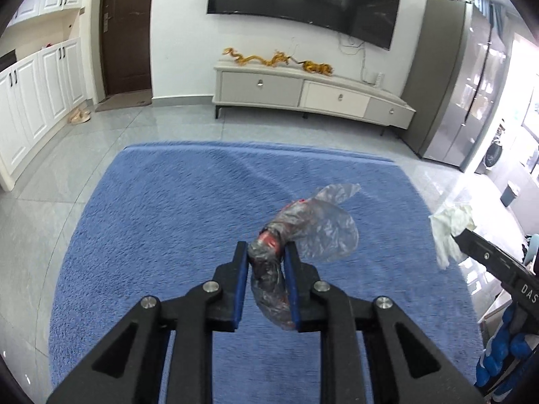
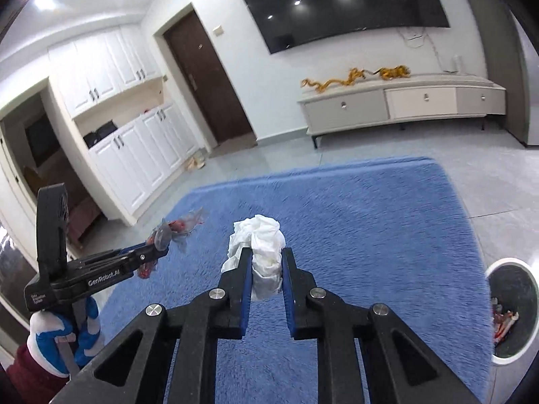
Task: Collect trash
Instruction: 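Carry the tissue and clear wrapper over the trash bin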
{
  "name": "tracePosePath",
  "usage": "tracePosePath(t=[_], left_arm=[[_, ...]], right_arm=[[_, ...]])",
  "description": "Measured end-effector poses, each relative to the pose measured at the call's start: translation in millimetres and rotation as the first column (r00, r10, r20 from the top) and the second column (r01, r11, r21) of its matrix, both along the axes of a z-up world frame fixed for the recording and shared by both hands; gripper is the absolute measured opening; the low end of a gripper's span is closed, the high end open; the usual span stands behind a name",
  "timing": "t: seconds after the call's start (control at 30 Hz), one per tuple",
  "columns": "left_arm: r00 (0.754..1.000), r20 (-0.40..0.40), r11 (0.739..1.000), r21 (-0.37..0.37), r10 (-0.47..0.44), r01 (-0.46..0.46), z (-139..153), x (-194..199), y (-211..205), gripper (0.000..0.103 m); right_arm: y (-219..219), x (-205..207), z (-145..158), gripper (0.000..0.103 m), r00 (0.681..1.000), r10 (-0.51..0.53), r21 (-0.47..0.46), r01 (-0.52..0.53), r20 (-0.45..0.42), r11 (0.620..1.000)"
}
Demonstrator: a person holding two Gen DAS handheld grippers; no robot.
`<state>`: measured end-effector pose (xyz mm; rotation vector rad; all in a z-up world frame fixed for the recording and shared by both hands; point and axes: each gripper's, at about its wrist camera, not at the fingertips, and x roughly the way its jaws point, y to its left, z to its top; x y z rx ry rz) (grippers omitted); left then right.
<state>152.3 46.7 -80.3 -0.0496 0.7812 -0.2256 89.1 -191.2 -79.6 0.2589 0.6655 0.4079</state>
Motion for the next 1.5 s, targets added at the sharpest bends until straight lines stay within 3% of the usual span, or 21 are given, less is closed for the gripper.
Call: tracePosePath(t=[0.33, 0.57, 0.77, 0.93, 1.2, 1.5], left_arm=[[0.996, 0.037, 0.997, 0.008, -0.083, 0.083, 19.6, -15.8, -42.2, 0.02], [0.989, 0.033, 0.989, -0.002, -0.144, 0.145, 26.0, -10.3, -74.0, 0.019], [0.973, 0.018, 0.973, -0.013, -0.231, 0.231, 26.4, 0.7, -125.0, 0.019], [0.949, -0.003, 0.949, -0.02, -0.315, 0.315, 22.9, 12.5, -176.0, 0.019], [0.896, -0.074, 0.899, -0.048, -0.437, 0.435, 2.1, 41.9, -274.1, 0.019], [0.817, -0.185, 0.838, -0.092, -0.546, 0.538, -39.5, 66.0, -378.7, 0.019]], right_arm=[[-34.0, -31.3, 23.4, 0.016, 0.994, -0.1, 0.023, 0.099, 0.052, 0.995], [-50.3, -31.6, 30.0, 0.016, 0.985, -0.163, 0.035, 0.161, 0.056, 0.986], [-83.4, -29.1, 26.0, 0.016, 0.964, -0.263, 0.042, 0.261, 0.039, 0.964], [-124.4, -24.7, 17.3, 0.016, 0.921, -0.39, 0.041, 0.39, 0.004, 0.92], [-200.9, -18.3, -18.3, 0.016, 0.804, -0.586, 0.031, 0.591, -0.099, 0.806], [-268.9, -6.7, -64.6, 0.016, 0.695, -0.686, -0.005, 0.702, -0.215, 0.712]])
